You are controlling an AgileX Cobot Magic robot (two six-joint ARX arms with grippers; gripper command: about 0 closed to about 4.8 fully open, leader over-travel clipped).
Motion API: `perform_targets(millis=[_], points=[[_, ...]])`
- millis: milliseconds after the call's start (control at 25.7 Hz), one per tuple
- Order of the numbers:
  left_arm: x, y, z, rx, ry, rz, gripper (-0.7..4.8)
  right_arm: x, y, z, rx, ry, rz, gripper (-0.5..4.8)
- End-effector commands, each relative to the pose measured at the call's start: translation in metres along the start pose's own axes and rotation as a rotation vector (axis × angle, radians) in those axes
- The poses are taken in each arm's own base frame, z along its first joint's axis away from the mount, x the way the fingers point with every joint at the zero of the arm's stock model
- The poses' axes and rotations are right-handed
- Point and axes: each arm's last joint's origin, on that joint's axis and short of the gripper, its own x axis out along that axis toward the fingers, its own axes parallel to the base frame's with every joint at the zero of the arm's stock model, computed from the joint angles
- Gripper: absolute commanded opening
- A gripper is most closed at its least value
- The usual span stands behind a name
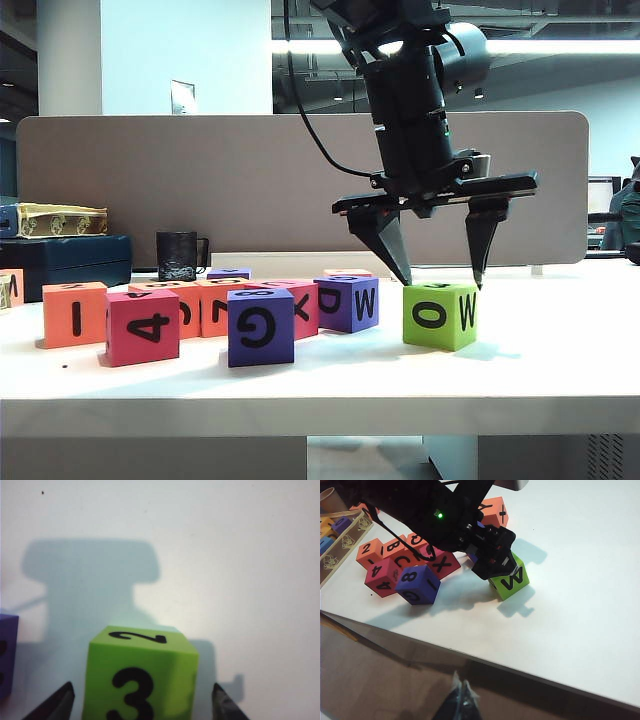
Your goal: Select the appropriate blocks from the scattered letter blocks on the table and arrange them in a row to spell out "23".
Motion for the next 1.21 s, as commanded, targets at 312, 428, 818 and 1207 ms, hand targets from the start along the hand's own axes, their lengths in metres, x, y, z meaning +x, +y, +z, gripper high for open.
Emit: perform_targets(millis=[312, 428, 818, 1207], points=[[-0.007, 0.001, 0.003, 0.21, -0.024, -0.003, 4.13, -0.001, 0.001, 0.003, -0.01, -0.018, 0.001, -0.01], [-0.003, 0.006, -0.005, 0.271, 0.067, 0.014, 4.13, -0.001, 0.001, 0.003, -0.01, -0.018, 0.0, -0.01], [0.005, 0.002, -0.005, 0.151, 0.067, -0.061, 3.62, -0.001, 0.001, 0.003, -0.014, -0.024, 0.001, -0.01], [0.004, -0.001, -0.012, 0.065, 0.14, -0.107, 3.62, -0.001, 0.001, 0.003, -0.014, -0.024, 0.001, -0.01]])
